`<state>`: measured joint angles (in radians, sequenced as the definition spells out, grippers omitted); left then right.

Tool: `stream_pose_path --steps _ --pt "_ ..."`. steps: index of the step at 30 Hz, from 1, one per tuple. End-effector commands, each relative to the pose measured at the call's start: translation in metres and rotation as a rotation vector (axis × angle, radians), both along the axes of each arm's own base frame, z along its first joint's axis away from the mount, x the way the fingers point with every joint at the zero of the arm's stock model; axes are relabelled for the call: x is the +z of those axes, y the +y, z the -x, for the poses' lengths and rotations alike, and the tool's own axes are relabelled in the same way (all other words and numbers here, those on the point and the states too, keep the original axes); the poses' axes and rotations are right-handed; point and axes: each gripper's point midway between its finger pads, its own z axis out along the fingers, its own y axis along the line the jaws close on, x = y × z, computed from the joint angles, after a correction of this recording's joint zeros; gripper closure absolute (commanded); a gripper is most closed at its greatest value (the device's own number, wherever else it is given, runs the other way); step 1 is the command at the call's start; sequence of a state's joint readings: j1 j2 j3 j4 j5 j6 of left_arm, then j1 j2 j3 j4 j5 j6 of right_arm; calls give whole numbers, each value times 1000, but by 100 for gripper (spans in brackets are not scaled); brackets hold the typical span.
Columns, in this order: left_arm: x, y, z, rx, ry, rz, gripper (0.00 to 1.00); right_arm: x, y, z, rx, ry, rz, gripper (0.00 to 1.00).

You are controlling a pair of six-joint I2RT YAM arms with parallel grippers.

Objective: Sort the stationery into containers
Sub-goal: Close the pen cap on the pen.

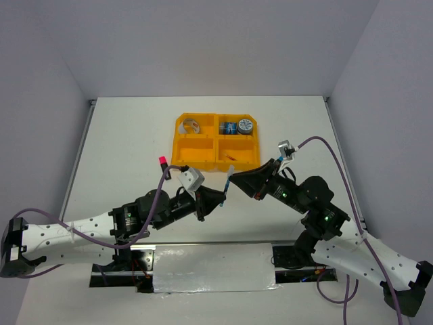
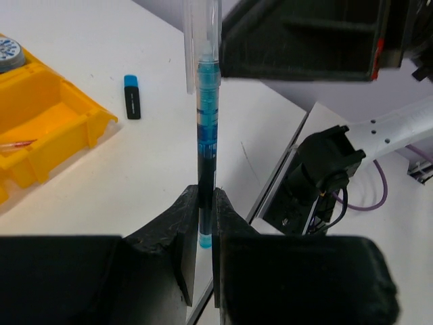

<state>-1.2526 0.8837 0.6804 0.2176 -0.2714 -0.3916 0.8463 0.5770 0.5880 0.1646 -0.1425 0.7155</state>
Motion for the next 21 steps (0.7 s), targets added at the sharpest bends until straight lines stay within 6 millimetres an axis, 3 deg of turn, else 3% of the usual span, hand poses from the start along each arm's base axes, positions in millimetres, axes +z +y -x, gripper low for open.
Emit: stream_pose_path --steps 1,14,21 --pt "43 -3 -7 29 -68 151 100 -10 7 19 98 -2 50 74" --pt "44 -2 -7 31 -68 157 100 -10 9 26 133 -31 43 60" --pt "37 -8 -3 -2 -57 148 100 -4 7 23 106 -59 27 60"
